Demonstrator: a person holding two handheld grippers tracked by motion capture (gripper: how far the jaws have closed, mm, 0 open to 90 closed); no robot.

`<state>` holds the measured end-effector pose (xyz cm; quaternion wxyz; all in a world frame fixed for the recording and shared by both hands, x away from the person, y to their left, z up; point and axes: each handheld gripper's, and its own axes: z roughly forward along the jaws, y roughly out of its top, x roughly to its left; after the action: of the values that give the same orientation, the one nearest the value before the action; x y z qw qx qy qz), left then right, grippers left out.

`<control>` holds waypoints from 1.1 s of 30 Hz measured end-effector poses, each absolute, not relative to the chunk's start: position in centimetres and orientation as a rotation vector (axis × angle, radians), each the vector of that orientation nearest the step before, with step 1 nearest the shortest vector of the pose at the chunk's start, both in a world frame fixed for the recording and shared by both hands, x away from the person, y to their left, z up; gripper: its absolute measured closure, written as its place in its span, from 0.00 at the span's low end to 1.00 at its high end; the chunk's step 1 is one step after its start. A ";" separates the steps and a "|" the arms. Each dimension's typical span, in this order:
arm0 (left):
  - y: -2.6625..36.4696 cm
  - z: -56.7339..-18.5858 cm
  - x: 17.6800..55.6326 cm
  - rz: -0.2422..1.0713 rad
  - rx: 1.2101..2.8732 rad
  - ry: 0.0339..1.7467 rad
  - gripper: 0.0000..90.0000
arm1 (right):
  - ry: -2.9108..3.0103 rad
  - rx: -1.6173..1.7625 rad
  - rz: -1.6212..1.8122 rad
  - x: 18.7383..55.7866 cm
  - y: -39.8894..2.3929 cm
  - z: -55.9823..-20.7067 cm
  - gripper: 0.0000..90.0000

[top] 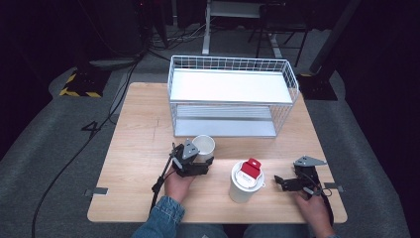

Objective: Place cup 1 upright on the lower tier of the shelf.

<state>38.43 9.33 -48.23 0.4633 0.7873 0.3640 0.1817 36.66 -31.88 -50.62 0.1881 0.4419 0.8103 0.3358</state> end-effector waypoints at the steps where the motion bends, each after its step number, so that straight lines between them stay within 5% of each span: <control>1: 9.4 -47.9 38.4 0.443 1.939 0.900 0.25 | 2.279 1.244 0.943 36.7 -31.9 -50.6 0.00; 33: 6.0 -43.8 40.7 0.484 1.851 0.857 0.25 | 2.280 1.243 0.945 36.7 -31.9 -50.6 0.00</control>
<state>40.66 6.01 -43.80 0.4989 0.7652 0.3543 0.2001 36.66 -31.88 -50.62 0.1881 0.4418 0.8103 0.3359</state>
